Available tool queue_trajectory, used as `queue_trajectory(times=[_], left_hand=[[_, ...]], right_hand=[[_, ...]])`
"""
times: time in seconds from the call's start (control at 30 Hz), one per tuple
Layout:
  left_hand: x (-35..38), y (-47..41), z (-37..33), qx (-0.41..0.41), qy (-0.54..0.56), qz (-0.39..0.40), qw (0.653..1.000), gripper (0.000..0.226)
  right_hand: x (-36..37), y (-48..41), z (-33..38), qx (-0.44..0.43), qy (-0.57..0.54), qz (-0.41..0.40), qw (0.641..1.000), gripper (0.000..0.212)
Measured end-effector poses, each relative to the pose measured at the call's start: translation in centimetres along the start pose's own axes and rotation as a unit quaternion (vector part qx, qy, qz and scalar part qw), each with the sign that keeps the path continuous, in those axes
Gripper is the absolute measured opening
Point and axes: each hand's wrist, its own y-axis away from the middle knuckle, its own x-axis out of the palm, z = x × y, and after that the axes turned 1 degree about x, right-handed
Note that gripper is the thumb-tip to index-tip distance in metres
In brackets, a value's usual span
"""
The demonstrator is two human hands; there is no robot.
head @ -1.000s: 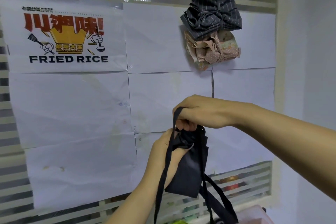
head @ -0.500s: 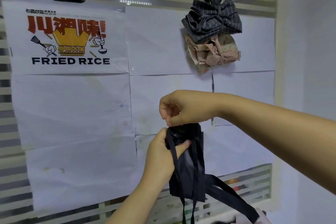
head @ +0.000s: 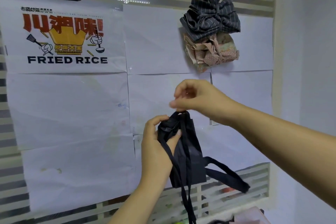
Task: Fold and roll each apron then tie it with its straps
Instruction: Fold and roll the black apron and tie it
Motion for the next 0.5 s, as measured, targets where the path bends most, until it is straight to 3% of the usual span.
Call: queue_trajectory(times=[0.1,0.2,0.3,0.4,0.5], left_hand=[[-0.6,-0.5,0.0,0.022,-0.006,-0.029,0.999,0.038],[-0.6,-0.8,0.3,0.034,-0.025,-0.020,0.999,0.046],[-0.4,-0.9,0.6,0.030,-0.041,-0.017,0.999,0.048],[-0.3,-0.8,0.9,0.019,-0.036,-0.022,0.999,0.043],[-0.4,-0.8,1.3,0.012,-0.038,-0.018,0.999,0.044]], right_hand=[[-0.7,0.8,-0.8,-0.002,0.017,-0.077,0.997,0.014],[0.6,2.1,-1.7,0.026,0.142,-0.011,0.989,0.022],[1.4,2.3,-2.3,0.016,0.246,-0.022,0.969,0.021],[1.1,2.2,-2.2,0.019,0.286,-0.008,0.958,0.005],[0.6,2.0,-2.4,0.064,0.224,0.019,0.972,0.017]])
